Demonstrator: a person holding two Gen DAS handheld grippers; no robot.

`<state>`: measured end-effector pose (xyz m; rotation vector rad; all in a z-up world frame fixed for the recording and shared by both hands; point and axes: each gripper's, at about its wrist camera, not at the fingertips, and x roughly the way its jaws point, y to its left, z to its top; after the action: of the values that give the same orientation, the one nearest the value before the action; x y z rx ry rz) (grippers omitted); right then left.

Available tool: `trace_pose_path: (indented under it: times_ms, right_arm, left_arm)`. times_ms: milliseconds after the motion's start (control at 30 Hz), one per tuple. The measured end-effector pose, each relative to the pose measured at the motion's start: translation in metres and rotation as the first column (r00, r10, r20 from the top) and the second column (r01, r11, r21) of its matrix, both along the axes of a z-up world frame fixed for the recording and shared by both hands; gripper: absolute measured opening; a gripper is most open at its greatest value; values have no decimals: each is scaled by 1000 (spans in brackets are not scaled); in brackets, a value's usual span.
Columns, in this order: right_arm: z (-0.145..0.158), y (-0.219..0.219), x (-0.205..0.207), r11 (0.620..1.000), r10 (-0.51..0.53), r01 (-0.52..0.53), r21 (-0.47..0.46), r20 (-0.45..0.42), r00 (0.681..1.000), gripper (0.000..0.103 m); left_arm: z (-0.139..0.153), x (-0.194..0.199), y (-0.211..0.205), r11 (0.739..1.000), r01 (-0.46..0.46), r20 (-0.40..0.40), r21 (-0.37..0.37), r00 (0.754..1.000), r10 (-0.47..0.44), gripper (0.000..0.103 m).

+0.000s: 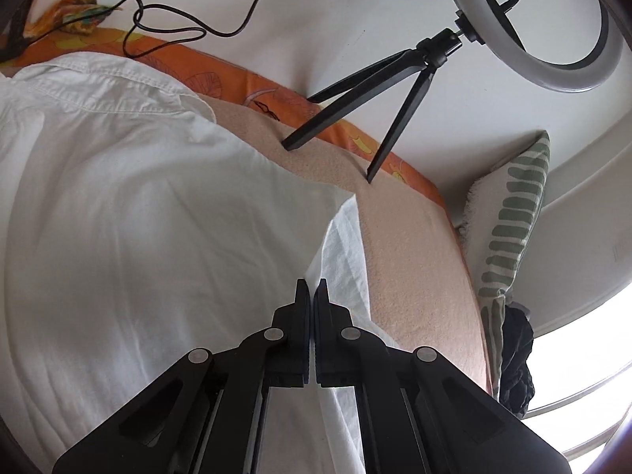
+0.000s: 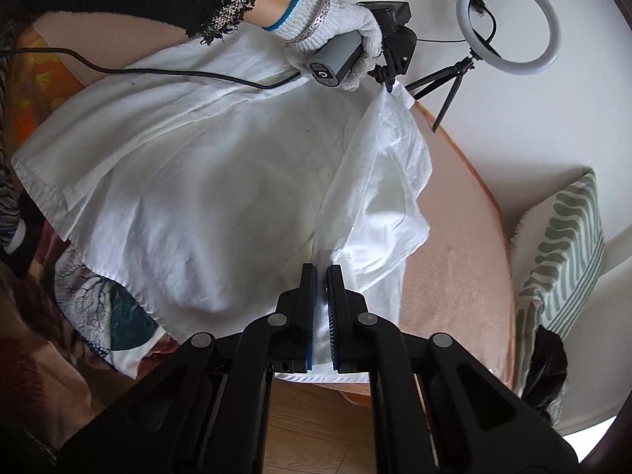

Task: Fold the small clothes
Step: 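Grasp the shirt hem with the right gripper while the left gripper grasps the other side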

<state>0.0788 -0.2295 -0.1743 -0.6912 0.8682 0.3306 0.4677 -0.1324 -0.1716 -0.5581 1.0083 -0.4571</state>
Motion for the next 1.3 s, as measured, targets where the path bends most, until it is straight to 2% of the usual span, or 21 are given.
trace_pose_path:
  times_ms: [33, 67, 100, 133, 167, 233, 267, 300, 400, 500, 567, 733, 767, 833, 867, 900, 933, 967, 1000, 1100, 1300]
  right_arm:
    - [0, -3, 1, 998, 11, -6, 69, -68, 998, 13]
    - [0, -7, 2, 991, 24, -6, 135, -136, 990, 26]
    - [4, -14, 1, 979, 34, 3, 205, -175, 984, 31]
    - [8, -23, 0, 963, 32, 21, 270, -191, 981, 42]
    - [13, -33, 0, 941, 25, 48, 336, -209, 978, 45]
    - [22, -60, 0, 865, 12, 115, 488, -250, 968, 45]
    - [24, -75, 1, 830, -19, 162, 534, -262, 965, 45]
    - [24, -90, 3, 803, -67, 211, 557, -268, 961, 45]
    - [13, -126, 17, 763, -207, 339, 550, -289, 935, 45]
    - [-8, -158, 37, 679, -260, 444, 585, -374, 890, 45]
    - [-17, -164, 49, 645, -254, 459, 611, -396, 882, 45]
    - [-25, -156, 77, 624, -215, 439, 646, -398, 892, 45]
    - [-28, -151, 81, 627, -202, 436, 645, -405, 891, 45]
    - [-35, -140, 88, 669, -215, 433, 604, -400, 891, 45]
    - [-35, -138, 89, 673, -217, 427, 604, -390, 895, 44]
    - [-35, -137, 90, 668, -215, 431, 607, -397, 893, 37]
    - [-35, -138, 91, 652, -200, 435, 621, -413, 888, 19]
    - [-36, -139, 93, 630, -178, 442, 639, -435, 883, 10]
    - [-35, -139, 94, 620, -175, 445, 647, -439, 881, 10]
    - [-30, -134, 93, 627, -165, 429, 650, -428, 889, 7]
    - [4, -138, 79, 615, -124, 387, 687, -401, 908, 6]
  left_arm:
    - [-1, 1, 0, 1000, 3, -2, 19, 1000, -3, 0]
    - [-1, 0, 0, 999, 6, 2, 40, 1000, -6, 0]
    - [2, -1, -1, 998, 10, 11, 60, 1000, -11, 0]
    - [5, -2, -1, 997, 13, 25, 80, 1000, -16, 1]
    - [7, -3, -1, 995, 15, 36, 100, 999, -19, 3]
    - [10, -4, -1, 992, 15, 38, 124, 999, -20, 6]
    - [11, -6, -1, 990, 16, 39, 138, 999, -21, 8]
    - [13, -7, -2, 988, 21, 47, 155, 998, -29, 8]
    - [15, -11, -5, 976, 27, 59, 216, 997, -40, 8]
    - [16, -14, -2, 975, 17, 51, 221, 998, -29, 8]
    - [20, -17, 0, 978, 15, 54, 207, 998, -26, 9]
    - [24, -23, -2, 979, 39, 51, 200, 997, -50, 11]
    - [24, -23, -2, 980, 42, 47, 194, 998, -52, 11]
    - [26, -23, -1, 983, 38, 46, 178, 998, -46, 11]
    - [27, -23, -1, 985, 36, 48, 167, 998, -45, 11]
    - [28, -23, -1, 986, 37, 50, 163, 998, -46, 17]
    - [30, -24, -1, 986, 40, 51, 163, 998, -49, 28]
    - [31, -24, -1, 986, 42, 50, 163, 997, -51, 33]
    - [33, -24, -2, 985, 46, 49, 164, 997, -54, 41]
    - [36, -24, -1, 986, 34, 43, 162, 998, -42, 48]
    - [30, -26, -18, 961, 75, 39, 267, 995, -88, 47]
